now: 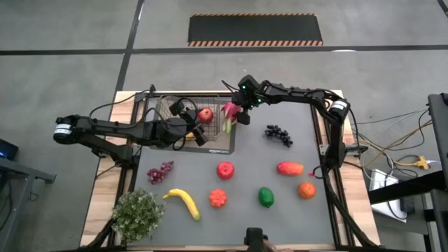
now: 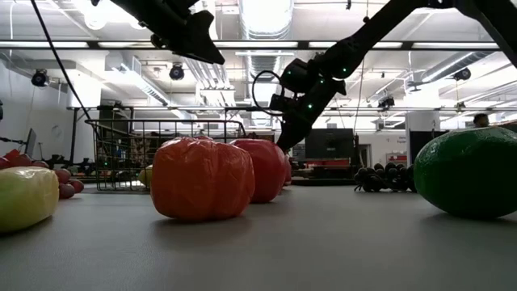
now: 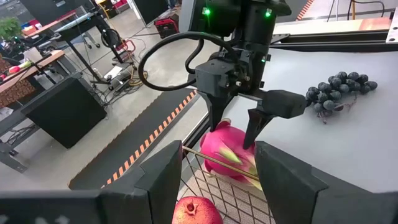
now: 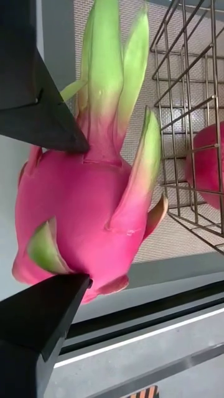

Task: Build produce basket
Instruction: Put the pink dragon fruit into the wire basket

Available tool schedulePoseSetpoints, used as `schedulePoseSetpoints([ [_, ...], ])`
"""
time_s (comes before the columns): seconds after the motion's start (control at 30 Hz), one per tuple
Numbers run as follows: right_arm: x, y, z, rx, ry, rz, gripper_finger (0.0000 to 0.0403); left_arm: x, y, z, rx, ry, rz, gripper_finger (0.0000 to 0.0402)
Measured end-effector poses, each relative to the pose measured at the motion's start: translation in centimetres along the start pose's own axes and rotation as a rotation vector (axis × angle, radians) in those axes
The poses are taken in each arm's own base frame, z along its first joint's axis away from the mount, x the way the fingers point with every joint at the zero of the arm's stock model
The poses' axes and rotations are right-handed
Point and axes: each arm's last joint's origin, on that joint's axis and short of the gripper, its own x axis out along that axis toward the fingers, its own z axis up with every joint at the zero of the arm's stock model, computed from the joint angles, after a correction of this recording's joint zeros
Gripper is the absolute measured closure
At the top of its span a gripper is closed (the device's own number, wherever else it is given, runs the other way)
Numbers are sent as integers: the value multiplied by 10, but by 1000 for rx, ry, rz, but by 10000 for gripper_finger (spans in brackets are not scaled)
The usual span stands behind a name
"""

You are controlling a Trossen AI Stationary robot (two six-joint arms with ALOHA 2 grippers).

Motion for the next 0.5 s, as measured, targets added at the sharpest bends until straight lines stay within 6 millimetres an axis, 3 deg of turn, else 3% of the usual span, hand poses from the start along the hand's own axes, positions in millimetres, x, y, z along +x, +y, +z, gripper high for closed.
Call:
schedulePoseSetpoints([
  [0.27,0,0,-1,28,3,3,160,0,0,0,-1,0,0,217],
  [0.5,0,0,-1,30,4,7,174,0,0,0,-5,0,0,217],
])
